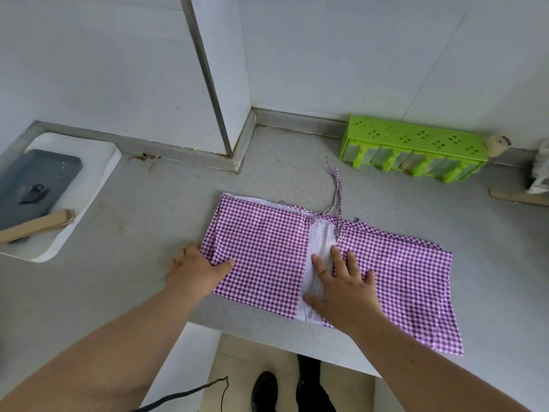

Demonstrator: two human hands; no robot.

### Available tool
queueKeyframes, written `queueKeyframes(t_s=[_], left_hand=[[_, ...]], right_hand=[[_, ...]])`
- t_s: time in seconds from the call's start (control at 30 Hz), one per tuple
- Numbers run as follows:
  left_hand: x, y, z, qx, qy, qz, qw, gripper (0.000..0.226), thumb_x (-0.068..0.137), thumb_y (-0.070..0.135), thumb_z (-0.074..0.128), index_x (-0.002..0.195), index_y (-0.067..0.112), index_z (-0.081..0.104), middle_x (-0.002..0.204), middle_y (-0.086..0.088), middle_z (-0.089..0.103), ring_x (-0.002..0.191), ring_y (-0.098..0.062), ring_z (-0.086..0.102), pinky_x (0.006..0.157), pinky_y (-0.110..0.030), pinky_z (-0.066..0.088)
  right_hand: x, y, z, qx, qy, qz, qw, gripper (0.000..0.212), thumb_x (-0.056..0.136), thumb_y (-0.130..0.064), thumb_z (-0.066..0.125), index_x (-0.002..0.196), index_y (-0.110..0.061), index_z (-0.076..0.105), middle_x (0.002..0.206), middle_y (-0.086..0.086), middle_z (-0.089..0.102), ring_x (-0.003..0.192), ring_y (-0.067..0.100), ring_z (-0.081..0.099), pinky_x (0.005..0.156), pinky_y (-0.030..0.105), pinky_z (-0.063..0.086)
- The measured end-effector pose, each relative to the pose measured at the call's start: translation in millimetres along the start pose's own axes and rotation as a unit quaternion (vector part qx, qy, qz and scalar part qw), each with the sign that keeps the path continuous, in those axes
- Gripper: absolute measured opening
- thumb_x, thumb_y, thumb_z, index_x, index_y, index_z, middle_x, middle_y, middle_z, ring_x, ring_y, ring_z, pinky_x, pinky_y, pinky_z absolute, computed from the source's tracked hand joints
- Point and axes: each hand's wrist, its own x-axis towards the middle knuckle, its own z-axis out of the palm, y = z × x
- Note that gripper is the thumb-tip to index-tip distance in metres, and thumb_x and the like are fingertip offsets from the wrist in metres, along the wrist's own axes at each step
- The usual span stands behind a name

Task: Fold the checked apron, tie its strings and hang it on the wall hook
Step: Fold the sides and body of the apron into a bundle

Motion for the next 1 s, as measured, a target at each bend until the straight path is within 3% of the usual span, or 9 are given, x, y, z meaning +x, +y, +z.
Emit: queueKeyframes(t_s=[0.1, 0.27, 0.4, 0.5, 0.57, 0.67, 0.73, 0.83, 1.0], left_hand=[[-5.7, 1.7, -4.3, -0.086, -0.056, -0.015, 0.995, 0.110, 0.068, 0.087, 0.067, 0.153, 0.022, 0.043, 0.145, -0.010, 0.057, 0.129, -0.035, 0.059, 0.106, -0.052, 0.053], [-11.3, 7.5, -13.1, -0.205, -0.153, -0.020, 0.966, 0.065, 0.093, 0.046, 0.075, 0.148, 0.020, 0.051, 0.137, -0.010, 0.064, 0.120, -0.032, 0.064, 0.103, -0.049, 0.056], [-13.5, 6.0, -15.9, -0.292, -0.200, -0.044, 0.934, 0.046, 0.089, 0.027, 0.083, 0.128, 0.022, 0.059, 0.119, -0.006, 0.069, 0.105, -0.027, 0.068, 0.078, -0.039, 0.062], [-16.0, 8.5, -15.6, -0.247, -0.183, -0.027, 0.951, 0.030, 0.090, 0.024, 0.082, 0.112, 0.024, 0.062, 0.111, -0.006, 0.070, 0.097, -0.026, 0.068, 0.070, -0.034, 0.058], [-13.6, 10.7, -15.6, -0.220, -0.164, -0.017, 0.961, 0.023, 0.093, 0.025, 0.078, 0.112, 0.021, 0.064, 0.107, -0.008, 0.071, 0.088, -0.026, 0.067, 0.068, -0.033, 0.055], [-8.1, 15.8, -23.6, -0.203, -0.121, 0.003, 0.972, 0.024, 0.098, 0.024, 0.070, 0.119, 0.017, 0.063, 0.111, -0.010, 0.070, 0.088, -0.026, 0.066, 0.066, -0.035, 0.052], [-4.3, 19.1, -34.9, -0.200, -0.079, 0.021, 0.976, 0.026, 0.098, 0.024, 0.067, 0.122, 0.018, 0.063, 0.115, -0.010, 0.069, 0.095, -0.030, 0.067, 0.075, -0.041, 0.057], [-0.5, 23.2, -58.5, -0.213, -0.016, 0.054, 0.975, 0.016, 0.096, 0.018, 0.063, 0.112, 0.017, 0.064, 0.110, -0.008, 0.069, 0.095, -0.029, 0.066, 0.083, -0.044, 0.056], [-3.3, 42.8, -92.9, -0.193, -0.003, 0.170, 0.966, 0.011, 0.097, 0.025, 0.063, 0.107, 0.024, 0.067, 0.101, 0.002, 0.069, 0.088, -0.016, 0.063, 0.067, -0.030, 0.045]], right_hand=[[-0.7, -2.7, -1.2, 0.001, -0.002, 0.008, 1.000, 0.093, 0.088, -0.087, 0.023, 0.157, -0.044, -0.021, 0.168, 0.003, -0.030, 0.155, 0.037, -0.023, 0.122, 0.069, 0.000], [-1.4, -3.7, -3.1, 0.004, -0.003, 0.007, 1.000, 0.094, 0.087, -0.088, 0.023, 0.157, -0.045, -0.021, 0.168, 0.002, -0.030, 0.155, 0.036, -0.024, 0.122, 0.069, 0.001], [-2.2, -2.7, -1.0, 0.016, 0.011, 0.001, 1.000, 0.094, 0.087, -0.088, 0.024, 0.158, -0.045, -0.021, 0.168, 0.002, -0.030, 0.155, 0.034, -0.025, 0.124, 0.066, 0.002], [-1.5, 1.1, 2.0, 0.034, 0.021, -0.008, 0.999, 0.097, 0.086, -0.089, 0.025, 0.158, -0.042, -0.022, 0.169, 0.001, -0.029, 0.155, 0.031, -0.025, 0.126, 0.062, 0.001], [-4.1, 6.6, 1.5, 0.087, 0.040, -0.017, 0.995, 0.099, 0.087, -0.088, 0.028, 0.160, -0.041, -0.018, 0.171, -0.004, -0.020, 0.158, 0.027, -0.014, 0.127, 0.056, 0.003], [-13.0, 22.4, -4.7, 0.190, 0.128, 0.007, 0.973, 0.080, 0.096, -0.067, 0.046, 0.161, -0.038, 0.011, 0.168, -0.007, 0.016, 0.155, 0.021, 0.022, 0.125, 0.048, 0.025], [-18.1, 37.1, -6.4, 0.168, 0.171, 0.054, 0.969, 0.072, 0.097, -0.059, 0.050, 0.159, -0.033, 0.024, 0.164, -0.003, 0.028, 0.152, 0.021, 0.028, 0.126, 0.045, 0.026], [-23.7, 52.3, -2.3, 0.109, 0.120, 0.106, 0.981, 0.078, 0.093, -0.067, 0.049, 0.160, -0.037, 0.024, 0.167, -0.003, 0.025, 0.155, 0.026, 0.022, 0.128, 0.050, 0.019], [-24.1, 52.8, -0.7, 0.129, 0.054, 0.118, 0.983, 0.089, 0.089, -0.077, 0.048, 0.162, -0.043, 0.009, 0.173, -0.003, 0.007, 0.159, 0.029, 0.009, 0.125, 0.056, 0.023]])
